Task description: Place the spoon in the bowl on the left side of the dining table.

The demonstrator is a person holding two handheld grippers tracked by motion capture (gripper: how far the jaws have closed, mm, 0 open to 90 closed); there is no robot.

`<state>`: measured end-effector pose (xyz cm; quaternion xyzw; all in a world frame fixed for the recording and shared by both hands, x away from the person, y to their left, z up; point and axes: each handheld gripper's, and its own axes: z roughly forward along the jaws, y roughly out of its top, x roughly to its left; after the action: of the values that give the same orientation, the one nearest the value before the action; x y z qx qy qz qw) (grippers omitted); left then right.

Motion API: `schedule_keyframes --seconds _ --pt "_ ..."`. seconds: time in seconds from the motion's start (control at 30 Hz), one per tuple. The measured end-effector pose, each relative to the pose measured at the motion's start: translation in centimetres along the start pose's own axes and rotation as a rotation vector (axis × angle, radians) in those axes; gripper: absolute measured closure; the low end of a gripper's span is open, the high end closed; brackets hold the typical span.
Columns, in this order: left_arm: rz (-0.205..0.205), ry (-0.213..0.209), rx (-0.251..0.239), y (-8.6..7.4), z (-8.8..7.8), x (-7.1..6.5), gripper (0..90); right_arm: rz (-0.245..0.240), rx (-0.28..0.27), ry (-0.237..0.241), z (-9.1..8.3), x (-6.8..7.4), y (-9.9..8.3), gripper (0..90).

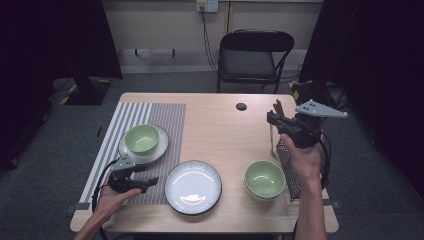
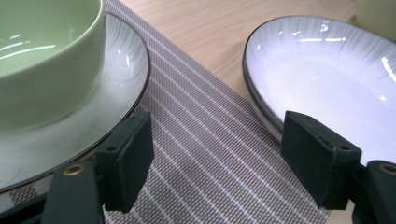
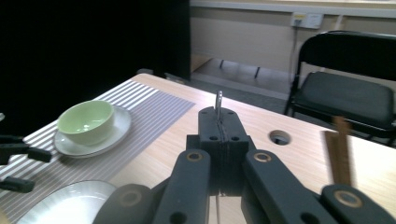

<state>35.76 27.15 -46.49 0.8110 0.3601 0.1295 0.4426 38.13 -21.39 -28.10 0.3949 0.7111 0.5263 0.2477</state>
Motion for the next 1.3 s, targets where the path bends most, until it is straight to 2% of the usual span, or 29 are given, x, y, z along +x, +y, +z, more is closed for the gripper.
schedule_keyframes --seconds 0.43,0.5,0.53,0.6,0.67,0.7,0.73,0.83,0.93,1.07,1.13,1.3 --pt "0.048 -0.038 -0.050 3.0 0.5 -1.4 26.1 0.001 0.001 0.112 3.5 2.5 -0.1 89.9" --pt "0.062 -0.040 -0.052 3.4 0.5 -1.6 26.0 0.002 -0.003 0.141 3.8 2.9 0.0 89.9" --pt "0.055 -0.053 -0.060 3.6 0.5 -1.6 26.0 0.000 -0.009 0.161 4.0 3.1 0.0 89.8" --pt "0.043 -0.072 -0.071 4.0 0.6 -1.6 26.0 -0.003 -0.005 0.167 4.4 3.5 0.1 89.9" --pt "0.040 -0.072 -0.077 4.4 0.7 -1.7 26.0 -0.001 0.002 0.184 4.8 3.9 0.1 89.9" --pt "0.017 -0.086 -0.083 4.7 0.8 -1.7 25.5 -0.002 0.005 0.187 5.1 4.1 0.1 89.9" --pt "0.016 -0.094 -0.093 5.1 0.9 -1.6 25.2 0.001 0.010 0.194 5.3 4.4 0.1 89.9" --pt "0.048 -0.091 -0.098 6.1 1.0 -1.9 25.5 0.001 0.021 0.216 6.4 5.1 0.0 89.8" --pt "0.045 -0.111 -0.127 7.1 0.9 -2.1 25.5 0.003 0.020 0.238 7.1 5.6 0.1 89.9" --pt "0.081 -0.110 -0.137 8.1 0.9 -2.7 26.7 0.002 0.021 0.250 7.7 6.0 0.3 89.9" --pt "0.073 -0.131 -0.158 8.5 0.9 -2.8 27.6 0.001 0.022 0.255 7.8 6.2 0.4 89.8" --pt "0.081 -0.148 -0.177 9.8 1.3 -3.3 29.2 -0.005 0.012 0.269 7.9 6.7 0.8 89.9"
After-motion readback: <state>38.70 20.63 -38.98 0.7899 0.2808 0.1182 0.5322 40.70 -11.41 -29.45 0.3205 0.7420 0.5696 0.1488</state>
